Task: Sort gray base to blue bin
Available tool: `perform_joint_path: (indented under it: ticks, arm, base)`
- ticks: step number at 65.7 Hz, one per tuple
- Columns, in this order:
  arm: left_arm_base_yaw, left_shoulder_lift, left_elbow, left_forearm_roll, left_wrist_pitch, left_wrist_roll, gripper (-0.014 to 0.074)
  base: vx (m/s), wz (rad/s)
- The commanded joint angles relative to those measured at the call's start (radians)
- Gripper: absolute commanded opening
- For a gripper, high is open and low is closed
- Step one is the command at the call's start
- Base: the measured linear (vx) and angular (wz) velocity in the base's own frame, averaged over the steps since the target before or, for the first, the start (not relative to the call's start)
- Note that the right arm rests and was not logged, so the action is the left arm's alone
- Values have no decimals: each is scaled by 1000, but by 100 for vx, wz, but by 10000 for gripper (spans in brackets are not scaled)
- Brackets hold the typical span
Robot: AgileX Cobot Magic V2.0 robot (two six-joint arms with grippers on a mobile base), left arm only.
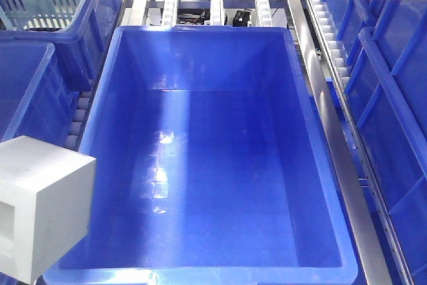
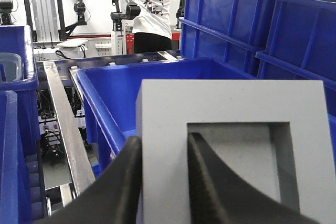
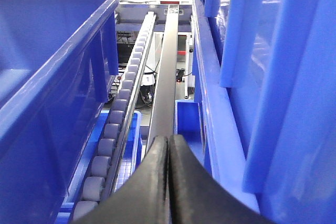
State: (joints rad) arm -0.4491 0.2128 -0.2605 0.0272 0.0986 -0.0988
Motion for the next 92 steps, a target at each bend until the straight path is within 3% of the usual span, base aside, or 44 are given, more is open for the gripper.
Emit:
perform_joint_path:
  ticks: [1,52,92]
  arm:
    - [-4,8,-29,-6,-115,-7,-6]
    - [-4,28,-35,-14,-134,-10,-3]
    - [-7,601,-379,-14,-176,-25,8]
  base:
    - [0,0]
    - [0,0]
    - [0,0]
